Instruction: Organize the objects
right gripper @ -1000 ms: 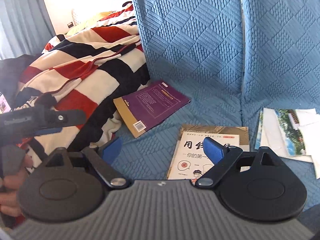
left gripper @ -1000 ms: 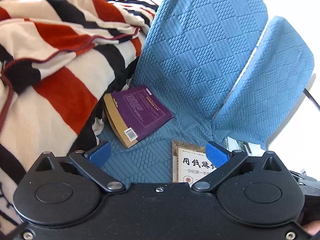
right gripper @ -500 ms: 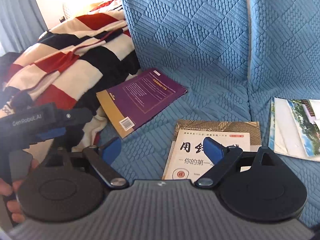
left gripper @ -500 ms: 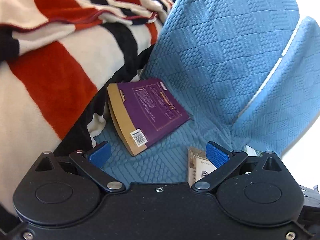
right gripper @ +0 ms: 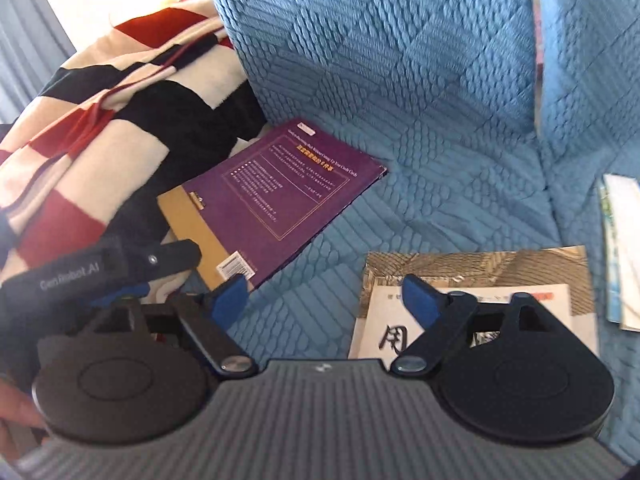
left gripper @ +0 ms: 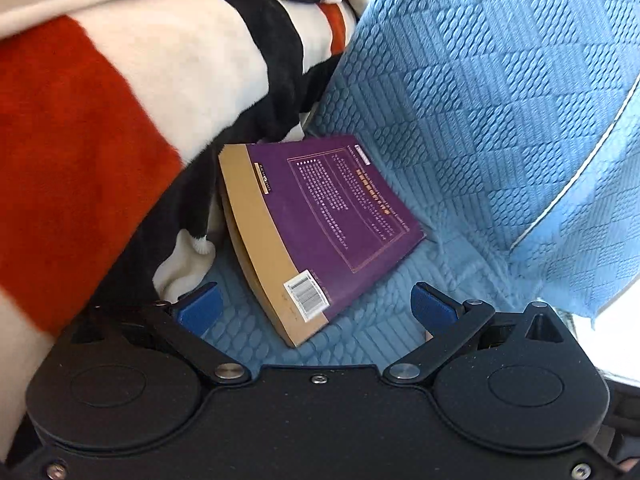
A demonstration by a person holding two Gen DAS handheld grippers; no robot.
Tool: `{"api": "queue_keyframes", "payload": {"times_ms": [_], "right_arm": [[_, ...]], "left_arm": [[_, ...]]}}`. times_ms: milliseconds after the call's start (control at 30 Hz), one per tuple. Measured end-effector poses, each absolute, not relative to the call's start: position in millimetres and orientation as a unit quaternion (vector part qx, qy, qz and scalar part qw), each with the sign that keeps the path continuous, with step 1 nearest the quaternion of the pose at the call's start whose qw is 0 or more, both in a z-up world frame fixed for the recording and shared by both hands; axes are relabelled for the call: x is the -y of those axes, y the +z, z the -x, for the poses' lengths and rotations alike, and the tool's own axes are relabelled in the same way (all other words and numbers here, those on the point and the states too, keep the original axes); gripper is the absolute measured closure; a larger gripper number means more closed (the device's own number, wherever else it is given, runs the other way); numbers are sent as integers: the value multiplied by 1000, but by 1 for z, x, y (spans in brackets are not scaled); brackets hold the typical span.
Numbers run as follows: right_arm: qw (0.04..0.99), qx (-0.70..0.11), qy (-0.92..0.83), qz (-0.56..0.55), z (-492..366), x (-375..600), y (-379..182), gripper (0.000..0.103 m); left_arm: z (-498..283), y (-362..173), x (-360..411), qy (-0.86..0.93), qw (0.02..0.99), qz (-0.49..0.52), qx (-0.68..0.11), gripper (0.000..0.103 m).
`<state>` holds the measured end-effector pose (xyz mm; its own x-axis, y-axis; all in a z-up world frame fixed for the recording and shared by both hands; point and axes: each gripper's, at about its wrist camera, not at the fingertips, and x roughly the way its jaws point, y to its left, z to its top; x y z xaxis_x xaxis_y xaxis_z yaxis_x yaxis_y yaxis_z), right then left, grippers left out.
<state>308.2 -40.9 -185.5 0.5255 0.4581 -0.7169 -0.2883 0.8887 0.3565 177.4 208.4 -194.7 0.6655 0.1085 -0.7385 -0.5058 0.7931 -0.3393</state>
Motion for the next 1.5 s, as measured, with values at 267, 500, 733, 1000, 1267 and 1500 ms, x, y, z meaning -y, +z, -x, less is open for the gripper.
{"api": "queue_keyframes", "payload": {"times_ms": [267,500,733,1000,1267,1500], "right_arm": [[854,-452,233,-108,-332,26,-208,28],[853,-446,236,-135,-340,33,-216,28],[855,-440,234,-140,-340,43,-215,28],[838,-458,231,-186,-331,43,-218,27],[783,-478,203,-344,-320,50,-230,27],[689,-474,160,-524,-316,48,-262,30]], "left_arm": [[-197,-218,-218,178,861,293,-376,3],[-214,-234,-228,174,849,314,-388,7],[-220,-243,-241,167,840,348,-382,12],[-215,-243,-253,129,830,409,-357,27],[-208,-240,-254,71,829,460,-310,27],[-200,-236,-257,25,827,500,-257,27]]}}
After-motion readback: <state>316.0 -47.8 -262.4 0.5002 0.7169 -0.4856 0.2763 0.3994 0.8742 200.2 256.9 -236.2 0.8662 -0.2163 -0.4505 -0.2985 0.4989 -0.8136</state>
